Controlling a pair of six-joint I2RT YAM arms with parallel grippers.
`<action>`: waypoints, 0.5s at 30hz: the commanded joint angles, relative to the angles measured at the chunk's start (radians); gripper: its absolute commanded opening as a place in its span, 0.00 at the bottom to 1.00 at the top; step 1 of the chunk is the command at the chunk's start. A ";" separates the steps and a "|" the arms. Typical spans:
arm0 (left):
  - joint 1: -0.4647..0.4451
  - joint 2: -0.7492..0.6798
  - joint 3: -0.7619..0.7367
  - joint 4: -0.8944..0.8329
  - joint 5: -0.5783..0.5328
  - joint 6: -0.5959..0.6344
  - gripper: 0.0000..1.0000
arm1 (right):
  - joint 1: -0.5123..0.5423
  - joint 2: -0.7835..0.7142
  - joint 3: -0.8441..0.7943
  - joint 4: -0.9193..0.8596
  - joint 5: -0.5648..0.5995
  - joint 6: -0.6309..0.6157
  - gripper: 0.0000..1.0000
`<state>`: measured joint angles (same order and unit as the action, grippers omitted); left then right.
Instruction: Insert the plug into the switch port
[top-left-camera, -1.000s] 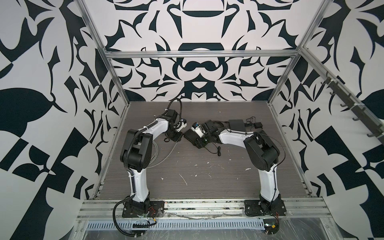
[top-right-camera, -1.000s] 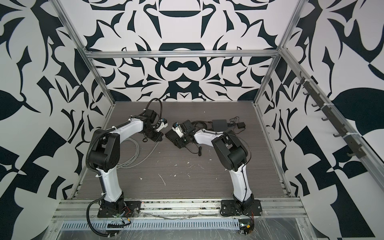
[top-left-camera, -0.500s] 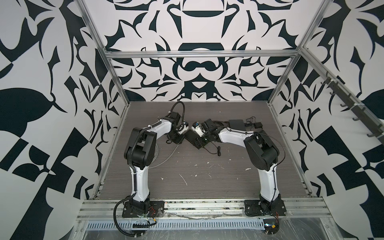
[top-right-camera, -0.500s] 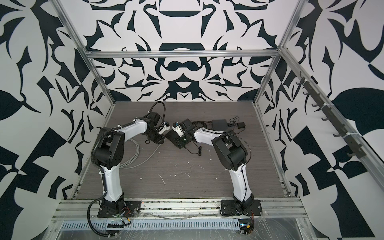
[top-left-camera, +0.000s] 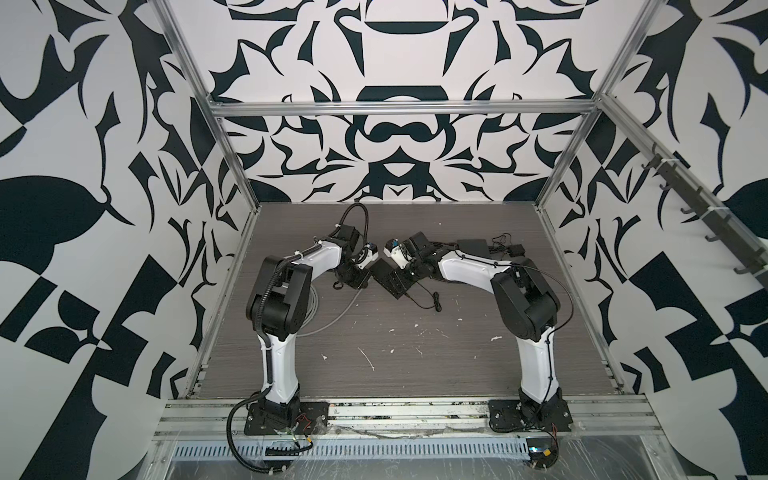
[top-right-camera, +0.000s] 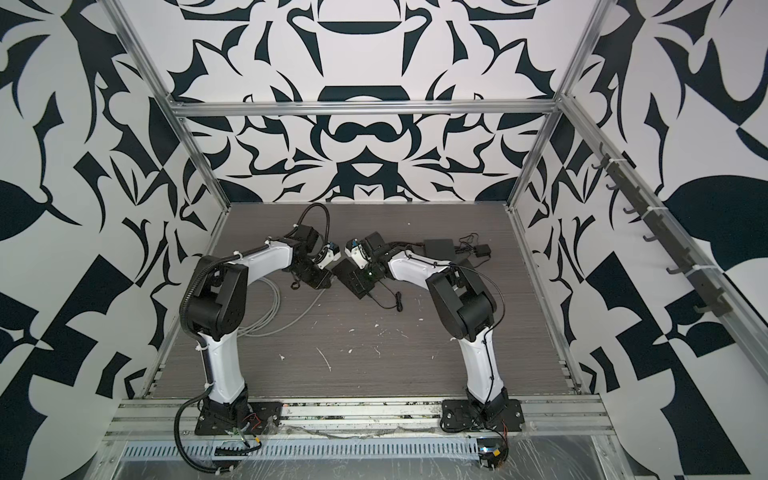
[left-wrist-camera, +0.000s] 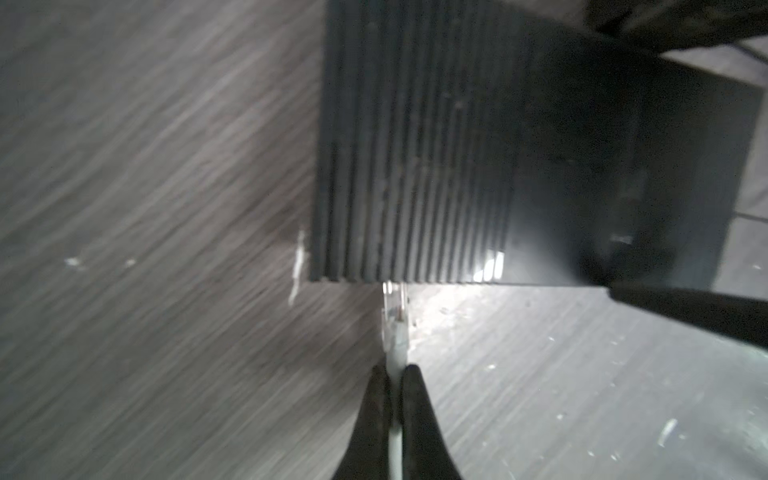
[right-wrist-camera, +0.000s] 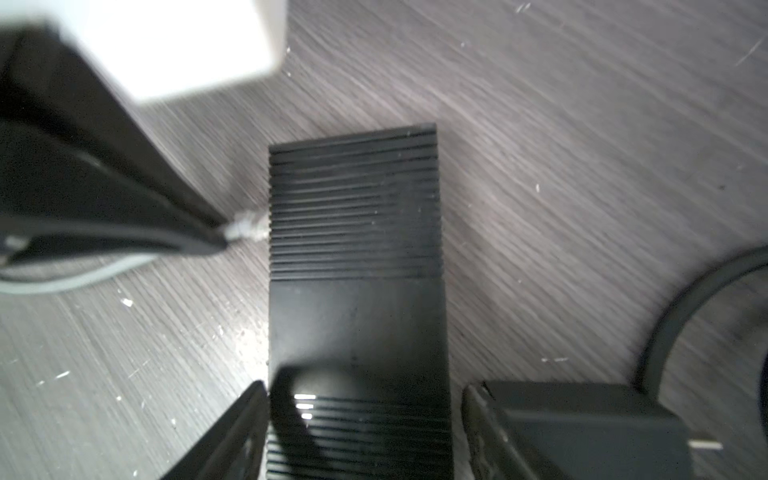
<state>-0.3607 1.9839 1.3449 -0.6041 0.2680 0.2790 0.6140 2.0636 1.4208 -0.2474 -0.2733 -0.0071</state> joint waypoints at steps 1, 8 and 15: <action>0.012 -0.075 -0.030 -0.015 0.099 -0.015 0.00 | -0.010 -0.059 -0.001 0.011 -0.019 0.002 0.76; 0.029 -0.164 -0.067 0.009 0.263 0.020 0.00 | -0.072 -0.167 -0.075 0.075 -0.195 0.050 0.63; 0.018 -0.171 -0.060 0.042 0.428 0.052 0.00 | -0.136 -0.271 -0.219 0.259 -0.443 0.136 0.57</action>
<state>-0.3359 1.8336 1.2881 -0.5671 0.5674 0.2966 0.4828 1.8347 1.2339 -0.0814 -0.5678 0.0959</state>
